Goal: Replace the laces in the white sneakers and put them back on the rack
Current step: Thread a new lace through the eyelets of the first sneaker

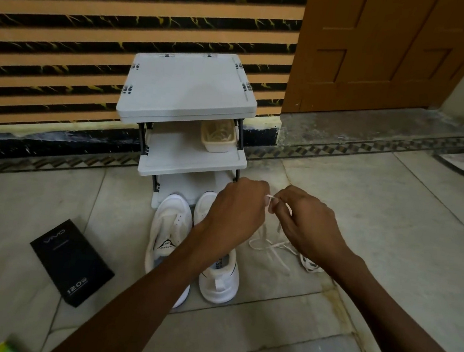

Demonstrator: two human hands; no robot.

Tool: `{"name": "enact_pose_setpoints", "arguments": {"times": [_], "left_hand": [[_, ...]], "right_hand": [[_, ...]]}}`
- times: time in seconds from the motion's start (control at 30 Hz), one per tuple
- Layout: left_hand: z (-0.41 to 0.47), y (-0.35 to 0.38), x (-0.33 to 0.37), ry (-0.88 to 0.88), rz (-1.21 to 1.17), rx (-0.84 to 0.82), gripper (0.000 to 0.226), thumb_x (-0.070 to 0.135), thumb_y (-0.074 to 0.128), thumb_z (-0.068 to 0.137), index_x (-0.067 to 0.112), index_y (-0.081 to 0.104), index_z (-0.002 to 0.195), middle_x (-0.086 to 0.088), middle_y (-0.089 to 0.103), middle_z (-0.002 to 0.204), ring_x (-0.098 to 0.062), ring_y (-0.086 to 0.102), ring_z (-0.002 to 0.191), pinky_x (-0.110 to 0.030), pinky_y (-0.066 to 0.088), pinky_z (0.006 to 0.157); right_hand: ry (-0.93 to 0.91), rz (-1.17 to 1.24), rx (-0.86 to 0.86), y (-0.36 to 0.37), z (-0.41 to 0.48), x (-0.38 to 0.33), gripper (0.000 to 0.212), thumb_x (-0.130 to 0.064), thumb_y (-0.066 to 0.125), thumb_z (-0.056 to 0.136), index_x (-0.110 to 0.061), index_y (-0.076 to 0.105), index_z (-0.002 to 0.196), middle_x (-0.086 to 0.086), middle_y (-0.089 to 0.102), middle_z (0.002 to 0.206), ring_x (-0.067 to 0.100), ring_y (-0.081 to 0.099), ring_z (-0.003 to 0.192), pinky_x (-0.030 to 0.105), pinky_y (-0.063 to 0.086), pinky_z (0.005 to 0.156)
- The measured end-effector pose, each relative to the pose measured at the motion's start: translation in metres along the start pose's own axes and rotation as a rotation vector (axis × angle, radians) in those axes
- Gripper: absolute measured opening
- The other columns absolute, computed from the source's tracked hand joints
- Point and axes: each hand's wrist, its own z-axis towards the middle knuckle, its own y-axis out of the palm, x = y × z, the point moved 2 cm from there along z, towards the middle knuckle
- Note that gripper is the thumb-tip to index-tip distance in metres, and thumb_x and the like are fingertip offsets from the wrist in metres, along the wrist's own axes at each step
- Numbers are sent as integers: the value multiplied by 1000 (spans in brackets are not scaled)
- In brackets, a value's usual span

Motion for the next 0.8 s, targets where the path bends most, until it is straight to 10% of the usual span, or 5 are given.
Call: {"name": "enact_pose_setpoints", "arguments": {"times": [0.23,0.53,0.8], "left_hand": [[-3,-31,-9,-188,-465,66,21,10,50,92,11,70,86,-3,71,68,-12,66,62,-34,57,72],[-7,-61,-20,-247,-370,377,22,17,47,96,14,68,89,-4,69,81,-22,65,80,-42,56,77],[-5,-31,-9,-114,-192,47,36,13,49,97,23,52,131,-12,68,102,-26,66,87,-41,56,81]], "right_hand": [[160,26,41,30,-1,43,24,-31,43,100,-23,62,88,-6,60,87,15,56,70,28,36,57],[492,-15,-145,67,-26,140,27,-30,45,98,-23,62,79,3,66,95,21,60,77,30,44,64],[52,364,21,20,-1,32,24,-23,48,99,-27,64,83,-12,58,81,5,54,64,28,44,58]]}}
